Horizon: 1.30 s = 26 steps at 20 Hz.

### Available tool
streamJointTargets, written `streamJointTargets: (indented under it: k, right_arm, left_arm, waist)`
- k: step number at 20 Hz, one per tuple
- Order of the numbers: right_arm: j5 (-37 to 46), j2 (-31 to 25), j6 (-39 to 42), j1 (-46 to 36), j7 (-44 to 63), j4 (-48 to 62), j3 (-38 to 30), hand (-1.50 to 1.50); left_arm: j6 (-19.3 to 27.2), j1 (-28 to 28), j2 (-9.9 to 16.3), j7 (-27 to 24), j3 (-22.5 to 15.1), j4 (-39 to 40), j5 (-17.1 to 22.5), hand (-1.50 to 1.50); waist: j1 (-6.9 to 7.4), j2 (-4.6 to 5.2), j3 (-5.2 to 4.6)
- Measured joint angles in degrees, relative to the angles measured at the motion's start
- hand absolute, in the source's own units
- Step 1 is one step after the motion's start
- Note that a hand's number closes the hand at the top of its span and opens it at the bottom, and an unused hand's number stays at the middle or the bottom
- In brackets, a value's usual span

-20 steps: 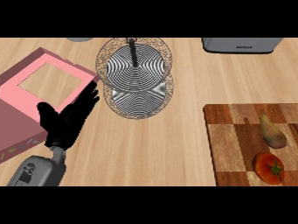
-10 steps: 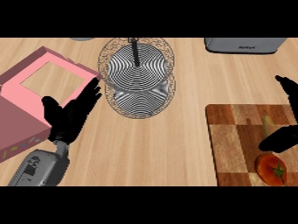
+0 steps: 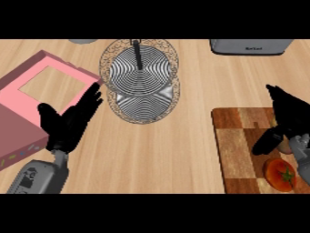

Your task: Pick the pear from the cutting board and place it in the tiered basket

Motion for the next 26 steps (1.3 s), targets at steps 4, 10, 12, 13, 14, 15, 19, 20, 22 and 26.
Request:
streamJointTargets:
  k: [4,10,12,13,14,15,19,20,22,26]
  right_arm:
    - [2.0,1.7,0.2,2.6,-0.3,1.2,0.4,-1.5]
    - [6.4,2.0,0.4,6.4,-1.6,2.3,-0.9,-1.5]
    - [8.2,2.6,0.4,7.3,-1.7,2.2,-1.4,-1.5]
    - [9.4,2.9,0.3,8.0,-1.8,2.4,-1.4,-1.5]
    - [9.6,2.3,0.5,8.6,-2.1,2.2,-2.4,-1.5]
    - [10.2,2.7,0.6,8.5,-2.4,2.8,-3.1,-1.5]
    - [12.7,3.7,1.1,10.8,-3.2,1.9,-5.3,-1.5]
    - [13.0,3.8,1.3,11.0,-3.6,2.4,-6.2,-1.5]
    - [14.7,5.0,0.9,12.0,-5.0,3.3,-7.0,-1.5]
    - [17.0,7.1,0.5,12.7,-8.1,6.9,-10.4,-1.5]
  left_arm:
    - [-0.5,0.6,-0.3,-0.1,0.4,-0.1,-0.2,0.0]
    - [-1.1,1.3,-0.6,-0.1,1.1,0.0,-1.0,0.0]
    - [-1.2,1.0,-1.4,-0.9,1.3,1.3,-1.5,0.0]
    - [-1.4,0.9,-1.1,-0.2,1.7,0.8,-1.4,0.0]
    - [-1.6,1.3,-1.1,0.0,1.8,0.0,-1.3,0.0]
    - [-1.6,1.3,-1.2,0.4,1.9,-0.2,-1.4,0.0]
    - [-2.3,1.3,-1.3,0.3,3.3,-0.2,-1.7,0.0]
    - [-3.0,1.0,-0.8,0.8,3.8,-0.6,-1.4,0.0]
    - [-2.3,1.1,-2.0,1.1,3.3,-0.9,-2.5,0.0]
    - [-3.0,1.3,-2.7,1.5,3.8,-1.1,-3.4,0.0]
  waist:
    - [-0.47,-0.04,0.03]
    - [-0.81,-0.08,0.06]
    - [-0.89,-0.07,0.06]
    - [-0.86,-0.08,0.05]
    - [-0.85,-0.09,0.07]
    - [-0.82,-0.1,0.06]
    - [-0.86,-0.11,0.04]
    - [-0.83,-0.11,0.04]
    - [-0.8,-0.12,0.01]
    - [-0.69,-0.13,-0.02]
